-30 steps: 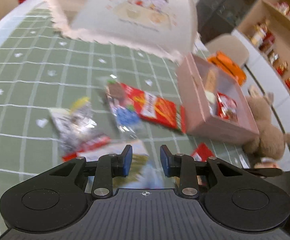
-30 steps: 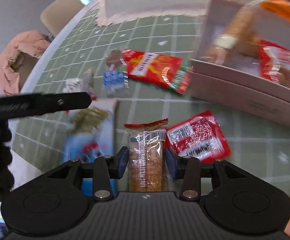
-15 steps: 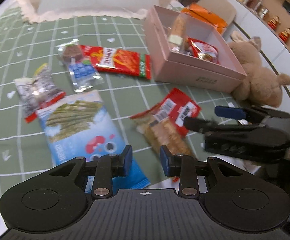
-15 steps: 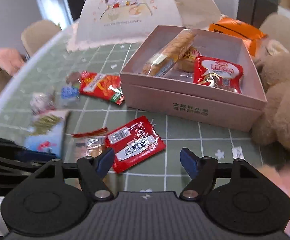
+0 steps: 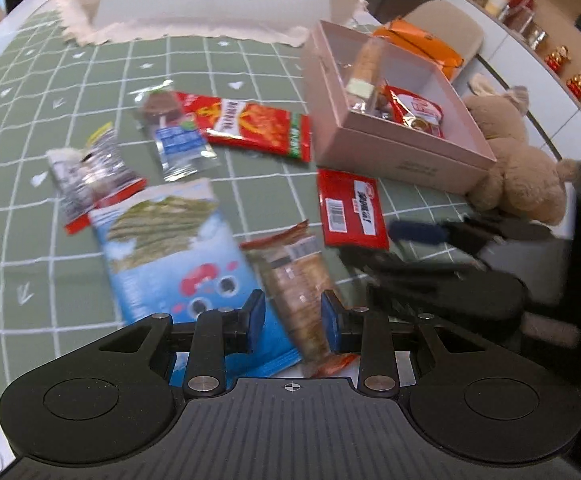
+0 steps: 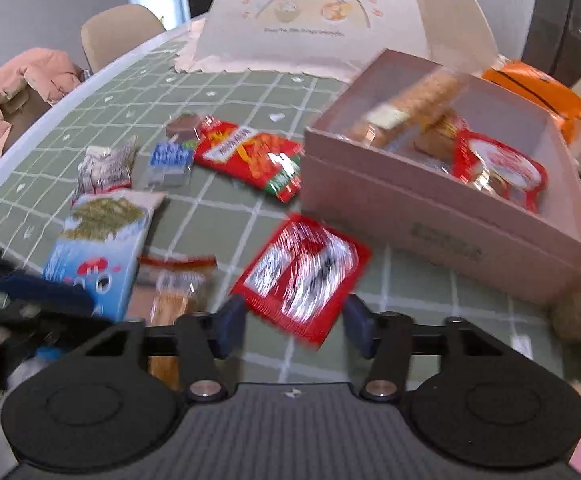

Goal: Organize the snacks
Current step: 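Grasp the wafer biscuit pack with the left gripper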

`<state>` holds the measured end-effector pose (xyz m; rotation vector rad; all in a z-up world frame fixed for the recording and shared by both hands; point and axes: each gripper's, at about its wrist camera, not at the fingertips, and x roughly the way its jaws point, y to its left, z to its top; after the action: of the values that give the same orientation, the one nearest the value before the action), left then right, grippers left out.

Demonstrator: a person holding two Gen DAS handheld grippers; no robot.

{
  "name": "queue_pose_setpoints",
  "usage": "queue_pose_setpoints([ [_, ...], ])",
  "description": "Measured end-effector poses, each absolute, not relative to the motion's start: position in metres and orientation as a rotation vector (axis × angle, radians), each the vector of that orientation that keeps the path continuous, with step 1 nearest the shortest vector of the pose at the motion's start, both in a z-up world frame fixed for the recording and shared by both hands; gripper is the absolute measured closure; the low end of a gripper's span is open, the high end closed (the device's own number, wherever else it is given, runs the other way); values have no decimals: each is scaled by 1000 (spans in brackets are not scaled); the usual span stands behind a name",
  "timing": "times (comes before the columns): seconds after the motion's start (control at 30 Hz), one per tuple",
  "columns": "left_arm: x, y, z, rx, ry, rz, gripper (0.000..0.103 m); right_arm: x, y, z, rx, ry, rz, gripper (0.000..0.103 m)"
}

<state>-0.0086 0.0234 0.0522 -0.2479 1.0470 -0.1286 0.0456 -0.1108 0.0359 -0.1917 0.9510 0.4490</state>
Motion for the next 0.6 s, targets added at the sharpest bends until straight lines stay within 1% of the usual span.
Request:
queue_pose_setpoints([
  [0.1, 4, 10, 44, -216, 1060, -114, 68, 30, -132, 36, -165, 962, 410, 53],
  [0.17, 11, -1, 41, -192, 1055, -118, 62, 21, -142, 37, -158, 967, 391, 52],
  [0.2, 14, -7, 40, -172, 1052, -126, 59, 17, -147, 37, -148, 972, 382, 50],
  [0.23, 17, -11, 37, -153, 1052, -131, 58, 15, -152, 37, -137, 974, 372, 45],
  [0.27, 20, -17, 35, -124, 1056, -134, 58, 14, -157, 38, -121, 976, 359, 42],
  [0.43, 13, -21, 33, -39, 1059, -125, 58, 20, -171, 41, -31, 967, 298, 41],
  [0.53, 3, -9, 35, -27, 1060, -87, 58, 34, -166, 44, 10, 958, 307, 36],
  [0.6, -2, 0, 35, -30, 1058, -61, 58, 48, -154, 45, 10, 948, 321, 30],
])
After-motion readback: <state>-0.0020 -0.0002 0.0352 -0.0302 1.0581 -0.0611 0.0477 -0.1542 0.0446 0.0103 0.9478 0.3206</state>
